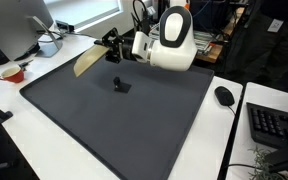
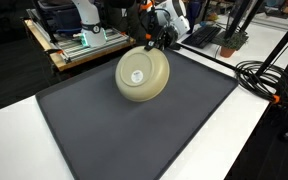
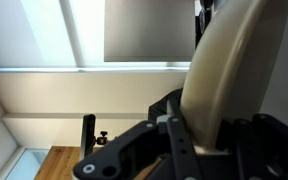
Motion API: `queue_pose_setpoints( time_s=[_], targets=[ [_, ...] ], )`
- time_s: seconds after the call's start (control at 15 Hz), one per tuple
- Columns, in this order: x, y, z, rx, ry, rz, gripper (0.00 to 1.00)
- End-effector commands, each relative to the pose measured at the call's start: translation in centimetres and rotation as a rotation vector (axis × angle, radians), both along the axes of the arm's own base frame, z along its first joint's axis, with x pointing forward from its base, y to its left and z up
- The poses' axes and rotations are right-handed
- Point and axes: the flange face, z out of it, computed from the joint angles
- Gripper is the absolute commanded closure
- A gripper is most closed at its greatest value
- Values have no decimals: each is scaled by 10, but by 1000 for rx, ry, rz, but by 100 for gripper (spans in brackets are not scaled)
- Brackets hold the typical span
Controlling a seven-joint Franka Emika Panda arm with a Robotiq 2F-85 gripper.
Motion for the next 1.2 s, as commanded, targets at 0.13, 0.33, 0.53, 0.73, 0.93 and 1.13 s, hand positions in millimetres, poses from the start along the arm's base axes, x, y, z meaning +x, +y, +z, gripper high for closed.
queue_pose_setpoints(
  time_s=[0.13,0.33,0.53,0.73,0.93,1.13],
  targets=[
    [0,1,0,0,0,-1,94],
    [0,1,0,0,0,-1,94],
    [0,1,0,0,0,-1,94],
    [0,1,0,0,0,-1,94],
    [0,1,0,0,0,-1,98],
    [8,1,-13,-76,-1,-17,98]
  ],
)
